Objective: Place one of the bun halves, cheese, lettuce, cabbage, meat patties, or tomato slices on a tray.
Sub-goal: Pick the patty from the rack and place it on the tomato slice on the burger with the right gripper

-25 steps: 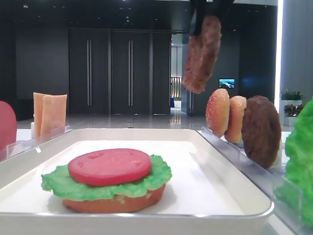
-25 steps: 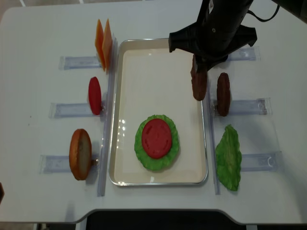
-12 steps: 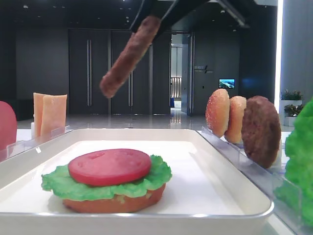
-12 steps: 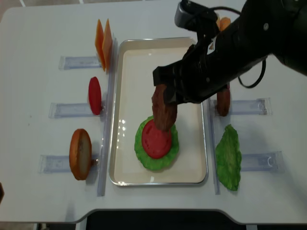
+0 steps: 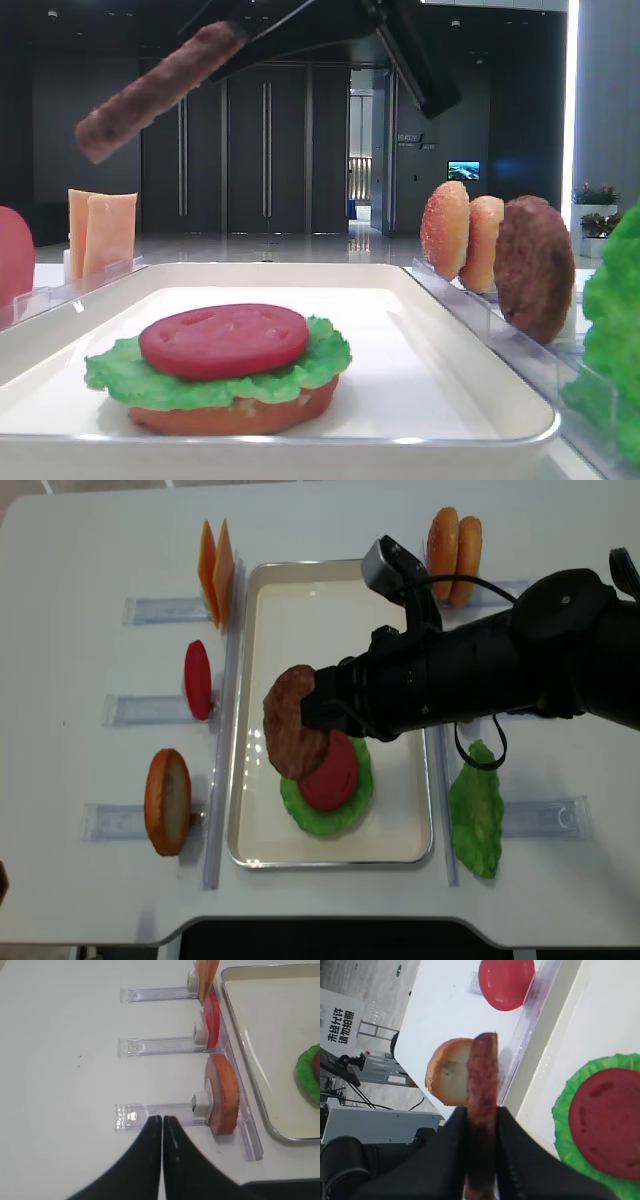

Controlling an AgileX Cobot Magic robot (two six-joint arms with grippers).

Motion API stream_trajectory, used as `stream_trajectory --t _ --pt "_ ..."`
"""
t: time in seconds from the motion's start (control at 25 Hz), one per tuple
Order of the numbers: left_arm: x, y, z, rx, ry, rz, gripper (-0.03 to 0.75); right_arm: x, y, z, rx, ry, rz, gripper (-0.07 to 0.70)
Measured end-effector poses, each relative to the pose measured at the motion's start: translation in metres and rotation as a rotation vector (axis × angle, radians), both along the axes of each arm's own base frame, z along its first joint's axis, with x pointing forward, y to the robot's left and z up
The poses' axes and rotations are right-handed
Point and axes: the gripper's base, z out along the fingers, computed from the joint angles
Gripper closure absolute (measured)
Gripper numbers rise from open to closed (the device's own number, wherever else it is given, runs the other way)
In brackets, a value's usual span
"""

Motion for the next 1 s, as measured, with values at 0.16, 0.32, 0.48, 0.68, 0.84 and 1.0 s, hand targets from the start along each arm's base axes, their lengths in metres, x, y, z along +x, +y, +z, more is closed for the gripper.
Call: stream_trajectory --t 0.16,0.32,0.48,0.68,0.84,1.0 --pt "0.0 0.0 0.0 0.0 0.0 0.0 0.716 0.006 0.002 -0.009 0.029 -0.001 0.009 0.522" --pt "0.0 0.0 0.0 0.0 0.0 0.0 0.716 0.011 0.004 -0.029 0.012 0.041 0.02 0.522" --pt "0.0 0.0 0.0 0.0 0.0 0.0 0.716 0.012 0.001 -0.047 -0.023 0.081 0.018 0.522" --pt "0.0 0.0 0.0 0.0 0.0 0.0 0.716 0.019 -0.007 -0.06 -0.029 0.121 0.011 0.522" --pt "0.0 0.0 0.0 0.0 0.0 0.0 0.716 0.024 -0.013 -0.061 -0.025 0.127 -0.01 0.522" --pt "0.0 0.0 0.0 0.0 0.0 0.0 0.716 0.026 -0.015 -0.06 -0.022 0.127 -0.014 0.522"
